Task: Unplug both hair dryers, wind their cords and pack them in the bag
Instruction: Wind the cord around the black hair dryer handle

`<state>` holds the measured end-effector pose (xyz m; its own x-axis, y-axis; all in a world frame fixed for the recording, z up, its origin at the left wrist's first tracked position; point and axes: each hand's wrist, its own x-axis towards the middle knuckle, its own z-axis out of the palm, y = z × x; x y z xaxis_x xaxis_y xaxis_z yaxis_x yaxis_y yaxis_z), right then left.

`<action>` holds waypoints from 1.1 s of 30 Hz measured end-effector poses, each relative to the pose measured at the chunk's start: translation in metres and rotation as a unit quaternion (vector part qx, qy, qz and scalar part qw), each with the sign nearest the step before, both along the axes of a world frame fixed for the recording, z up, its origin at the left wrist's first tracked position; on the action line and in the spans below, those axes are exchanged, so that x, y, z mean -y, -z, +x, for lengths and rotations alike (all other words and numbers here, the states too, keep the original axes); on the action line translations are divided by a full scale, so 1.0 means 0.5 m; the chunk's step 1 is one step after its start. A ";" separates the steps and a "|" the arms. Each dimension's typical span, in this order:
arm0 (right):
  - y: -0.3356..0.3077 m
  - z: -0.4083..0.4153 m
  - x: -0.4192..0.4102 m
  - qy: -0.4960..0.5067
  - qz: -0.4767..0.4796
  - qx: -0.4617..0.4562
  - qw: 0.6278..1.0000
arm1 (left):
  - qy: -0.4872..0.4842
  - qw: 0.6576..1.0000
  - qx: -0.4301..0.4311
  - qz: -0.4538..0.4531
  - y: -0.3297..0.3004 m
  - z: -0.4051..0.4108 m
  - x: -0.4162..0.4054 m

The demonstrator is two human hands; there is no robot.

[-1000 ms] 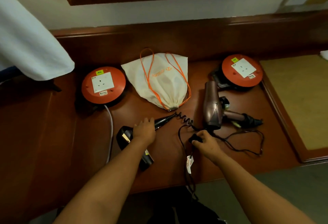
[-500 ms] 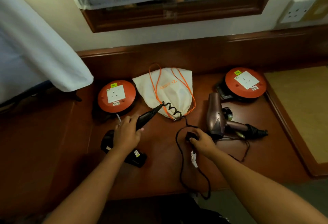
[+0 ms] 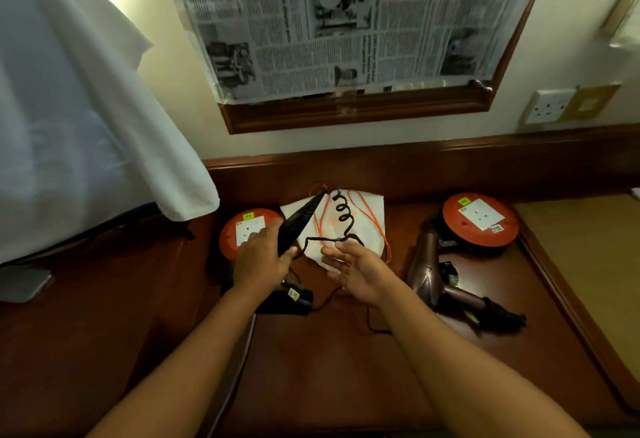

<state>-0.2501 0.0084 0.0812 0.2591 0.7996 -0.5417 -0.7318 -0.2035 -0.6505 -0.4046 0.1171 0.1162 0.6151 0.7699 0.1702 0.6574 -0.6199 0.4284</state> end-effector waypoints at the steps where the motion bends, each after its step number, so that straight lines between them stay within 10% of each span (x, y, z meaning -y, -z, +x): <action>1: -0.007 -0.001 -0.005 0.010 -0.005 0.013 1.000 | 0.004 1.000 -0.002 0.006 -0.006 0.003 0.000; 10: -0.027 0.005 0.063 0.098 0.006 0.033 0.995 | -0.002 0.997 0.044 -0.064 -0.024 -0.007 -0.011; 19: 0.116 0.183 0.284 0.328 -0.295 0.144 0.886 | -0.057 0.994 0.039 -0.079 -0.015 -0.066 -0.053; 28: 0.161 0.213 0.295 -0.107 -0.409 0.529 0.736 | 0.008 0.999 0.027 -0.020 -0.033 -0.053 -0.021; 33: 0.085 0.179 0.211 -0.095 -0.316 0.603 0.727 | 0.051 0.999 0.019 0.004 -0.042 -0.026 -0.004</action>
<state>-0.1605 -0.0972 0.0386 0.7675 0.5733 -0.2869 0.3718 -0.7626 -0.5294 -0.4178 0.1191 0.1374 0.6828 0.7025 0.2007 0.5746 -0.6860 0.4463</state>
